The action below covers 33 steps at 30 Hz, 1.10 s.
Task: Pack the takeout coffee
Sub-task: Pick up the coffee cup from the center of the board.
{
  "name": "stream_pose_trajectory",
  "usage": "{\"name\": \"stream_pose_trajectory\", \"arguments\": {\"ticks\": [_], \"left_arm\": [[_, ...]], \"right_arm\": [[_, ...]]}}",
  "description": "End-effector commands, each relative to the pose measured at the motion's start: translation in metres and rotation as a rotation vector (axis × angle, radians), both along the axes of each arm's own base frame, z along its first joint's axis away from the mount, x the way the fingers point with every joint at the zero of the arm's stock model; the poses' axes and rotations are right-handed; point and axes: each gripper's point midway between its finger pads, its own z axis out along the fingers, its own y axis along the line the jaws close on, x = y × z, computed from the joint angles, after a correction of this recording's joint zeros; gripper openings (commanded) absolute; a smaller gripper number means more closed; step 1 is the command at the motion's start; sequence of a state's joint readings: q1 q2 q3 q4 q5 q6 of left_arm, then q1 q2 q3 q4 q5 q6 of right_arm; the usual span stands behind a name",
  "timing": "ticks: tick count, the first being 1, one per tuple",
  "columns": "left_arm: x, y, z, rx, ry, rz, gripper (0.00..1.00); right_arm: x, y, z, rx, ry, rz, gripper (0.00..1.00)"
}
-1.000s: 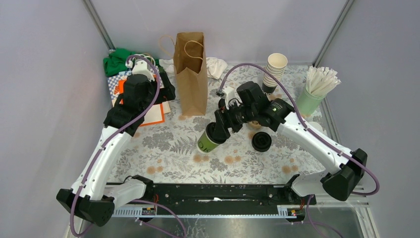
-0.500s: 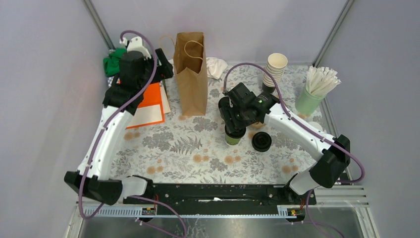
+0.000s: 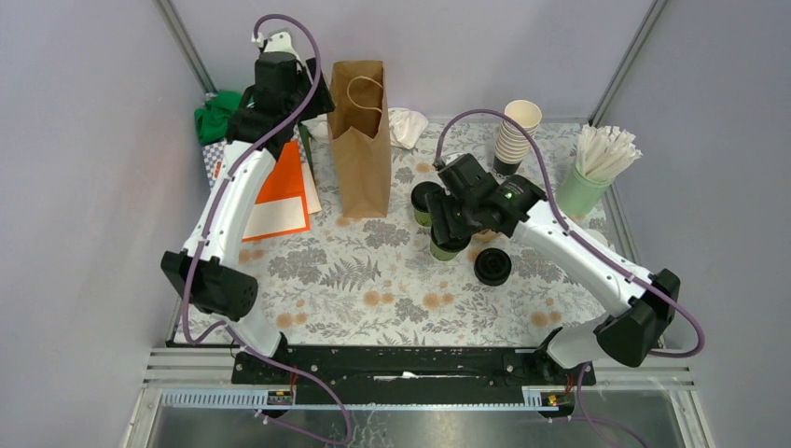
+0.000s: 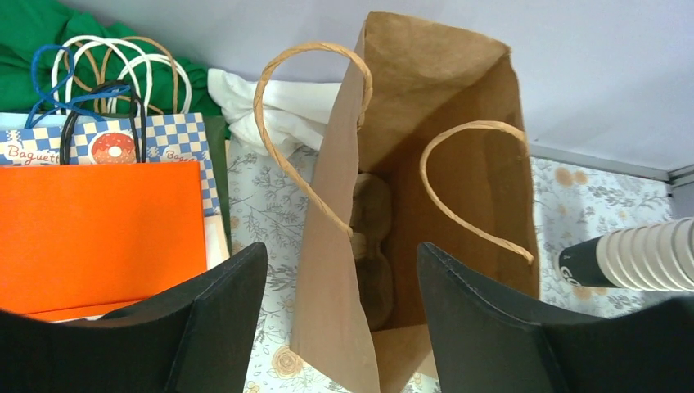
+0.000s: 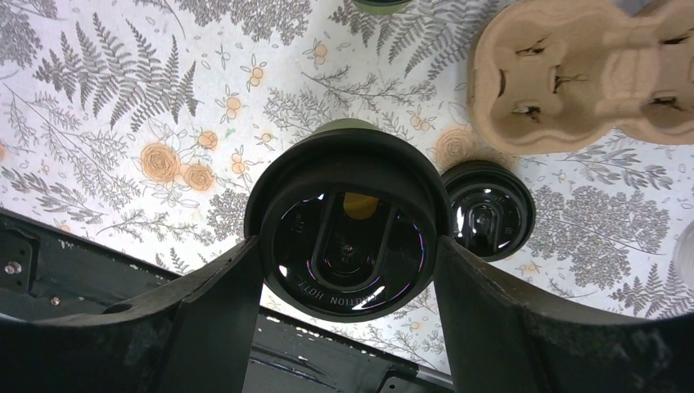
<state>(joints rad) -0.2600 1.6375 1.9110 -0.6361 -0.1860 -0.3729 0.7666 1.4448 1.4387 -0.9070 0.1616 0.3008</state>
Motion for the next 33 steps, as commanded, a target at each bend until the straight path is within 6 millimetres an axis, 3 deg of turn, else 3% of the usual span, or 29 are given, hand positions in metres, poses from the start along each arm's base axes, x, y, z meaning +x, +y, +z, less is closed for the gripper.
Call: {"name": "stream_pose_trajectory", "arguments": {"ticks": [1,11,16,20,25,26,33], "left_arm": [[0.011,0.009,0.011,0.022,-0.018,0.046,0.71],[0.033,0.004,-0.015,0.032,0.047,0.054,0.66],[0.038,-0.001,-0.034,0.029,0.093,0.044,0.60],[0.040,-0.005,-0.046,0.024,0.126,0.024,0.44],[0.033,-0.013,-0.045,-0.014,0.144,-0.009,0.04],[0.030,-0.016,-0.044,-0.027,0.146,-0.020,0.00],[-0.013,-0.024,-0.015,-0.096,0.124,-0.047,0.00]], "right_arm": [[0.010,-0.006,0.042,0.065,-0.143,-0.064,0.47],[0.015,-0.012,0.077,0.112,-0.232,-0.091,0.46],[0.015,-0.014,0.104,0.153,-0.274,-0.111,0.46],[0.014,-0.019,0.128,0.184,-0.311,-0.133,0.46],[0.013,-0.021,0.159,0.230,-0.343,-0.157,0.45],[0.013,-0.021,0.165,0.240,-0.350,-0.160,0.45],[0.020,-0.008,0.209,0.340,-0.394,-0.172,0.41]]}}
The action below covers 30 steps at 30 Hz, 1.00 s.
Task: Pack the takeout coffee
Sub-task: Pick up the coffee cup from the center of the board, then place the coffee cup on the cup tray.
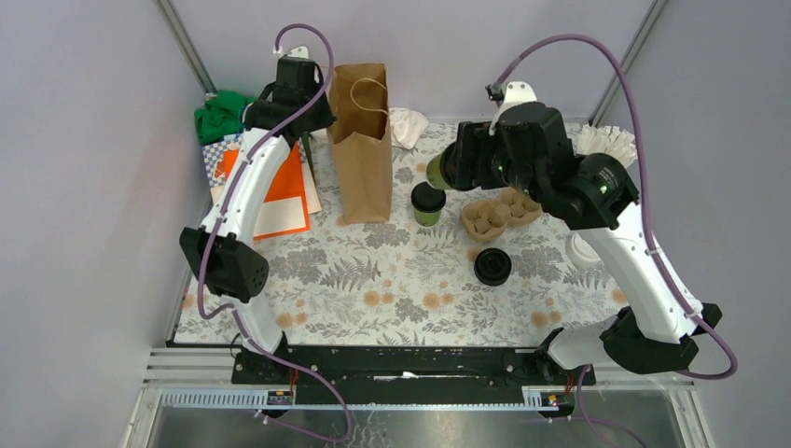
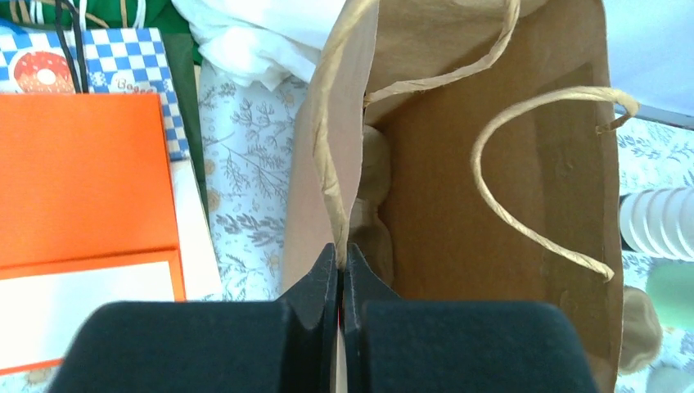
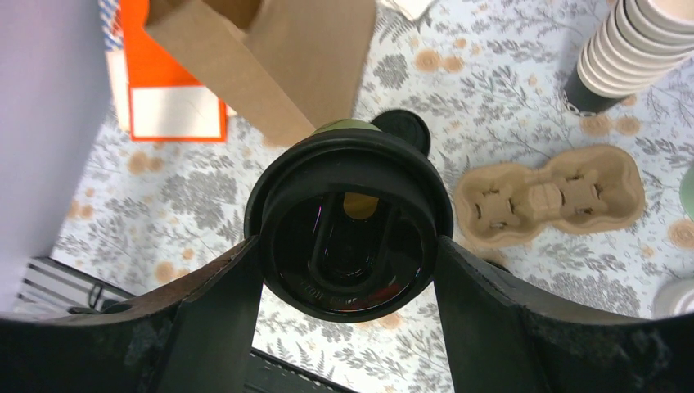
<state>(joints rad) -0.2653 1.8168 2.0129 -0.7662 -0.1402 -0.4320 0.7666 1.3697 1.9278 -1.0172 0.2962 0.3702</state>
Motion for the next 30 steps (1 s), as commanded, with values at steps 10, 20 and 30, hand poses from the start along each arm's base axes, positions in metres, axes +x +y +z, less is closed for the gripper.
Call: {"name": "stream_pose_trajectory", "arguments": {"ticks": [10,20,30], "left_arm": [[-0.112,-0.023,0.049,-0.189,-0.030,-0.057,0.00],[-0.159,-0.066,0.031,-0.365,0.005,-0.068,0.00],[-0.182,-0.084,0.021,-0.490,0.006,-0.016,0.00]], "right_arm": [[0.011,0.053,0.059,0.215,-0.019,0.094,0.40],[0.010,0.092,0.081,0.370,0.016,0.197,0.40],[0.004,0.116,0.039,0.274,0.128,0.180,0.38]]}}
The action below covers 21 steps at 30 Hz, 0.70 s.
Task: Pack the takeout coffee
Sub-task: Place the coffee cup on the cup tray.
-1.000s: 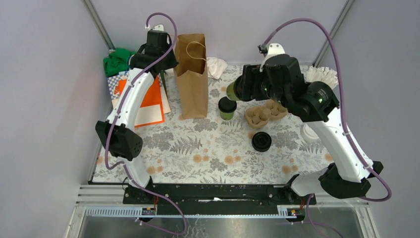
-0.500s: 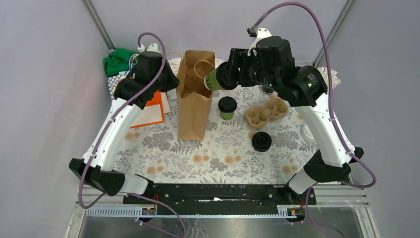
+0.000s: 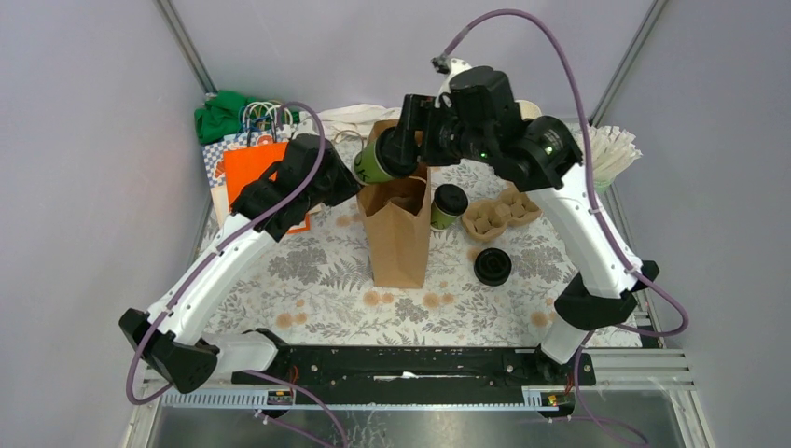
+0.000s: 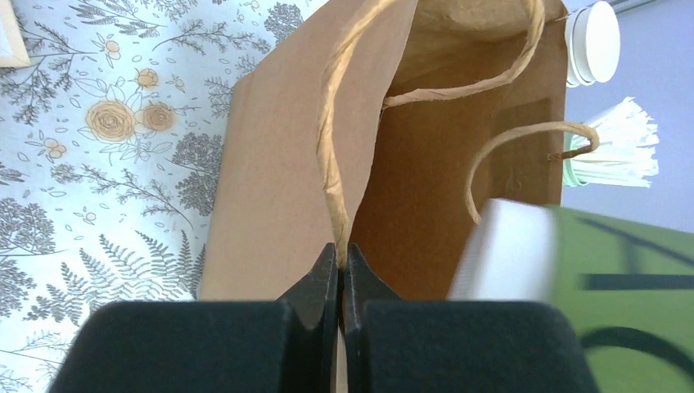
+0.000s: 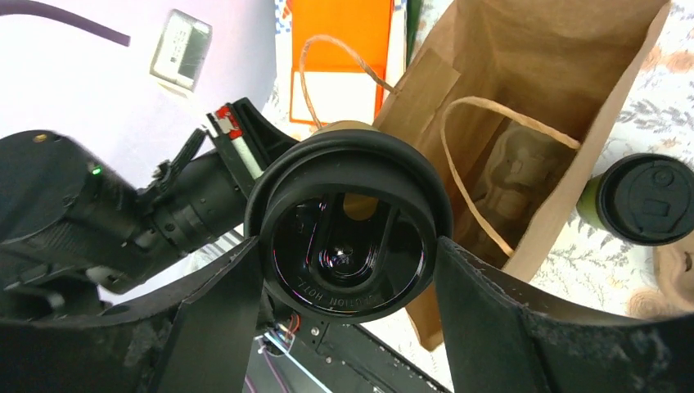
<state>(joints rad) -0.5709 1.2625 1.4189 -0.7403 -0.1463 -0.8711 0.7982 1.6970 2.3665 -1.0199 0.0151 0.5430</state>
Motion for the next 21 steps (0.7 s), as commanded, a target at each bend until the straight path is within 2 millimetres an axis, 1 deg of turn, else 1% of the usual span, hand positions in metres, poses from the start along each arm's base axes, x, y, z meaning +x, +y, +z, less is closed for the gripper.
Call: {"name": "stream_pose_trajectory", "arguments": {"ticks": [1,6,10,12,15,18,21], "left_arm": [[-0.003,-0.007,0.030,-0.157,-0.080,0.077,0.00],[-0.007,-0.003,0.037,-0.176,-0.104,0.134,0.00],[-0.005,0.000,0.038,-0.153,-0.118,0.150,0.00],[-0.004,0.005,0.039,-0.131,-0.124,0.166,0.00],[-0.005,0.008,0.043,-0.128,-0.136,0.168,0.00],[-0.007,0.007,0.040,-0.129,-0.128,0.166,0.00],[-0.009,0.005,0.035,-0.126,-0.116,0.158,0.00]], "right_arm": [[-0.008,0.005,-0.009,-0.053,0.019,-0.027,0.37],[-0.002,-0.016,-0.027,-0.168,0.019,-0.125,0.37],[-0.002,-0.023,-0.035,-0.204,0.017,-0.152,0.37],[-0.001,-0.022,-0.037,-0.217,0.016,-0.152,0.37],[-0.001,-0.016,-0.040,-0.246,0.010,-0.144,0.37],[-0.004,-0.004,-0.044,-0.279,-0.004,-0.129,0.37],[-0.002,0.004,-0.051,-0.309,-0.010,-0.131,0.37]]}}
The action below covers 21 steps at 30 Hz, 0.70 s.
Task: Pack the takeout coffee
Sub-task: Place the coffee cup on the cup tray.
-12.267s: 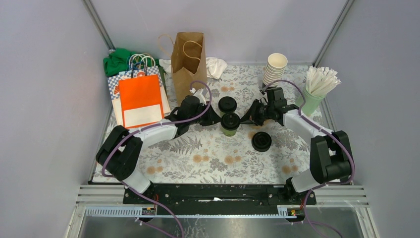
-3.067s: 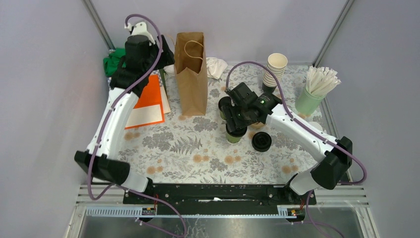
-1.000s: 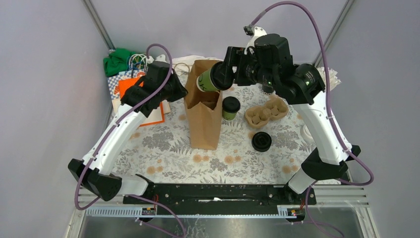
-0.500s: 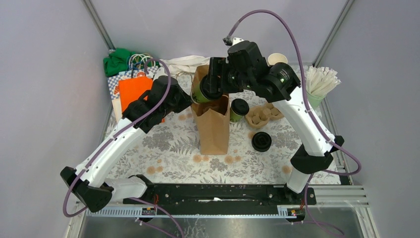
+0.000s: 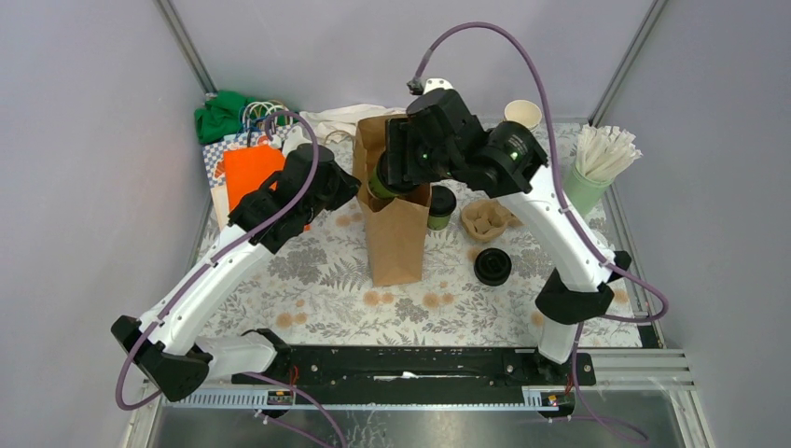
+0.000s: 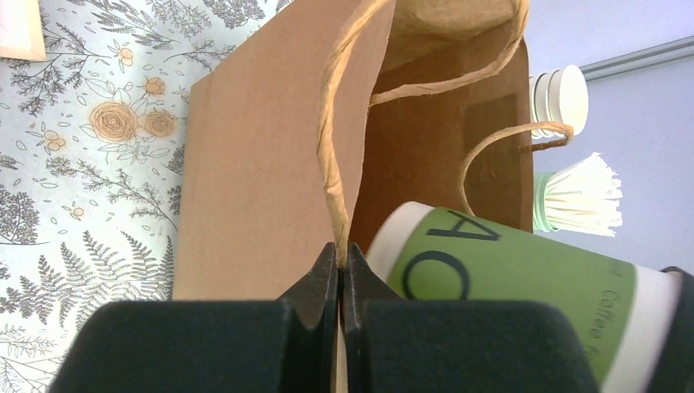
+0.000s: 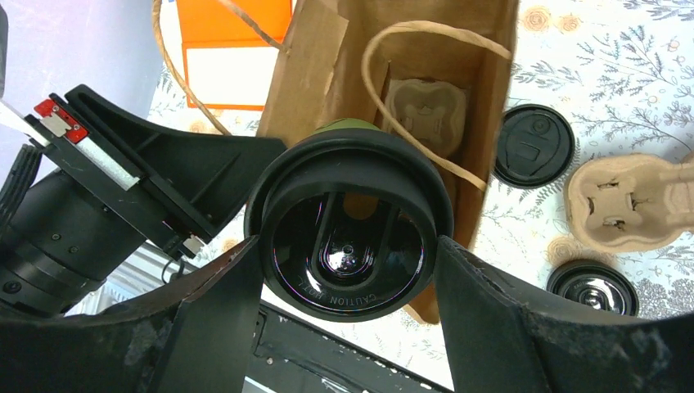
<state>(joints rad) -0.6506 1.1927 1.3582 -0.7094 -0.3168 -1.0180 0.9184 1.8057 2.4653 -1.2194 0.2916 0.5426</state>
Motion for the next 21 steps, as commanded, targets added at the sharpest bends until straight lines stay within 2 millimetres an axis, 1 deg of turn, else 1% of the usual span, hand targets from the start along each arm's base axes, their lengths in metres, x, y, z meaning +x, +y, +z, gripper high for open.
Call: {"name": "stream_pose_trajectory", "arguments": {"ticks": [1,4,7,11,16,21], "left_arm": [[-0.001,0.001,0.025,-0.052,-0.075,0.017,0.00],[-0.002,-0.002,0.022,-0.053,-0.068,0.011,0.00],[-0.005,-0.005,0.023,-0.063,-0.067,0.006,0.00],[-0.010,-0.013,0.024,-0.070,-0.064,-0.017,0.00],[-0.015,-0.016,0.021,-0.090,-0.054,-0.018,0.00],[-0.021,-0.016,0.024,-0.122,-0.060,-0.011,0.00]], "right_arm": [[0.002,0.008,-0.007,-0.065,-0.033,-0.014,0.37],[0.007,0.012,-0.015,-0.089,-0.030,-0.022,0.36],[0.013,0.011,-0.022,-0.119,-0.036,-0.046,0.36],[0.018,0.014,-0.033,-0.153,-0.031,-0.051,0.35],[0.020,0.015,-0.048,-0.200,-0.018,-0.061,0.34],[0.017,0.013,-0.068,-0.251,0.017,-0.068,0.33]]}}
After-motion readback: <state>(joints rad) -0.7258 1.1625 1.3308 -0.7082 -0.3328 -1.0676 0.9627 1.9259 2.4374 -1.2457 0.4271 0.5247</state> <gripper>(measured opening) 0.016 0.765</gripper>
